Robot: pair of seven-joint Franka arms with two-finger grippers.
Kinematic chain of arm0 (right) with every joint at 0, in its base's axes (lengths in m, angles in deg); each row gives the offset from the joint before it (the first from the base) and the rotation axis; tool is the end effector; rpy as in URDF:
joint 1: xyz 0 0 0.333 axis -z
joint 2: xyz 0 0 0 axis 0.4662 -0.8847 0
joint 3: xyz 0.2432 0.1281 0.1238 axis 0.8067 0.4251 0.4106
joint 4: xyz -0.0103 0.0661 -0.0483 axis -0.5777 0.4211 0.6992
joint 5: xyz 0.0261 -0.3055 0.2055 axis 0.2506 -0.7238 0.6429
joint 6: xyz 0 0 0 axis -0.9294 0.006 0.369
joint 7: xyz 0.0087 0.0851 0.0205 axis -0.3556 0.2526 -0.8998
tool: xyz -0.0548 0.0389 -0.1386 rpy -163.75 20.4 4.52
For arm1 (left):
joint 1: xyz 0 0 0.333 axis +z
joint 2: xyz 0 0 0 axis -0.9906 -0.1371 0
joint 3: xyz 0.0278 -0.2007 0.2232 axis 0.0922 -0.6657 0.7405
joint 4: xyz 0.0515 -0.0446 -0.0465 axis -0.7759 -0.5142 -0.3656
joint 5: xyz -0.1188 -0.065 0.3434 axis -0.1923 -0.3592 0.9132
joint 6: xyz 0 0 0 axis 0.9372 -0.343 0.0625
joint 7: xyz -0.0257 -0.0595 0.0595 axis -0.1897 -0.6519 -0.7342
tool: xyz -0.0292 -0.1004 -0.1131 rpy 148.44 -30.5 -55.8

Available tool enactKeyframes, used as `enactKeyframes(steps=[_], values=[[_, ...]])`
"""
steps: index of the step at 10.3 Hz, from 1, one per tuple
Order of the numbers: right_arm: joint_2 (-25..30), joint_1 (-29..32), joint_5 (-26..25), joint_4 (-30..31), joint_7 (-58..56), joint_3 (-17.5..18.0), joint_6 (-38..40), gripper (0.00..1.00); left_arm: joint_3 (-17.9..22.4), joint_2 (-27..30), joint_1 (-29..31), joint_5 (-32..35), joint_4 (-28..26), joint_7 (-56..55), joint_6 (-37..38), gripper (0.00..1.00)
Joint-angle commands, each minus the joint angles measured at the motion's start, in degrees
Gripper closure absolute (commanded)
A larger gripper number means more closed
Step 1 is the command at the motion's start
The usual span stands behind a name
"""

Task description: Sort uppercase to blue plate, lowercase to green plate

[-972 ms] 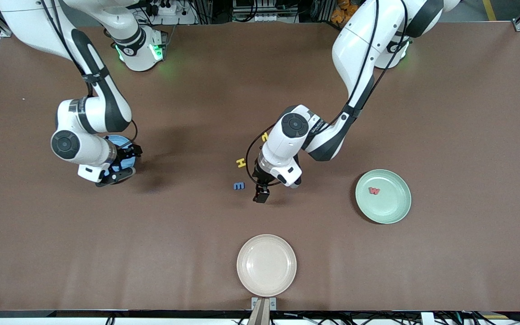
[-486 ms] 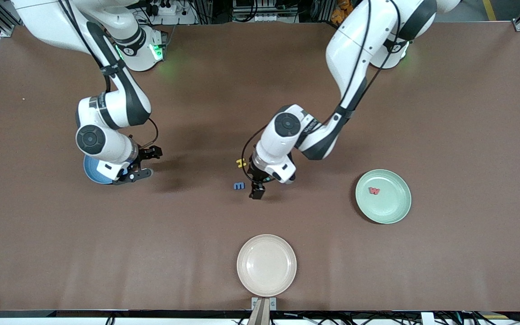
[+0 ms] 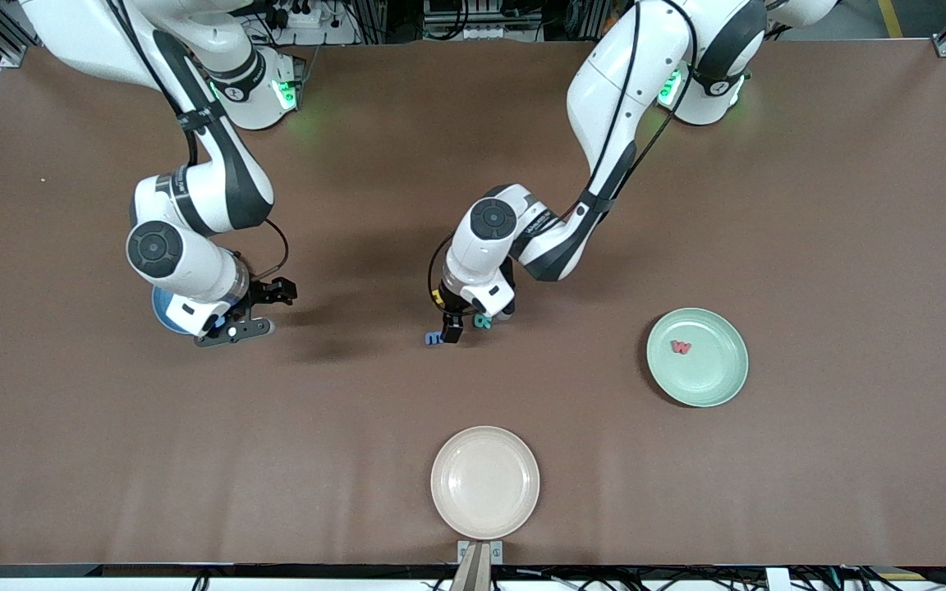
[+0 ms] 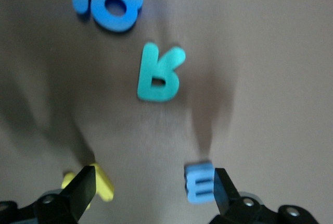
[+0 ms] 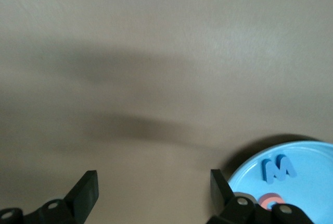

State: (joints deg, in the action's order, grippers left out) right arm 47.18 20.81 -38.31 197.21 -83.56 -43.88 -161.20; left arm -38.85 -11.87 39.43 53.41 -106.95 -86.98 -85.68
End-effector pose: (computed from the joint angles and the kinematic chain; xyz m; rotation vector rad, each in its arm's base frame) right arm 0.5459 0.1265 0.2362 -3.1140 -0.3282 0.1483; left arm 0.4976 -0.5423 0.1289 2.0100 2.0009 -0.1421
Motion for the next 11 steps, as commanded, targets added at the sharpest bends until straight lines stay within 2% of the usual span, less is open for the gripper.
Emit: enactKeyframes(steps=[1,8,11], values=[[-0.23,0.21,0.06,-0.93,0.49,0.40,0.35,0.05,0.18,-1.27,0.15,1.94,1.35,0.62,-0.38,0.00],[-0.67,0.30,-0.03,-0.93,0.14,0.40,0.26,0.04,2.02,-0.48,0.41,1.76,1.96,5.02,-0.38,0.00],[-0.85,0.38,-0.11,-0.93,0.05,0.40,0.26,0.03,2.46,-1.18,0.41,1.67,4.24,5.02,-0.46,0.00]])
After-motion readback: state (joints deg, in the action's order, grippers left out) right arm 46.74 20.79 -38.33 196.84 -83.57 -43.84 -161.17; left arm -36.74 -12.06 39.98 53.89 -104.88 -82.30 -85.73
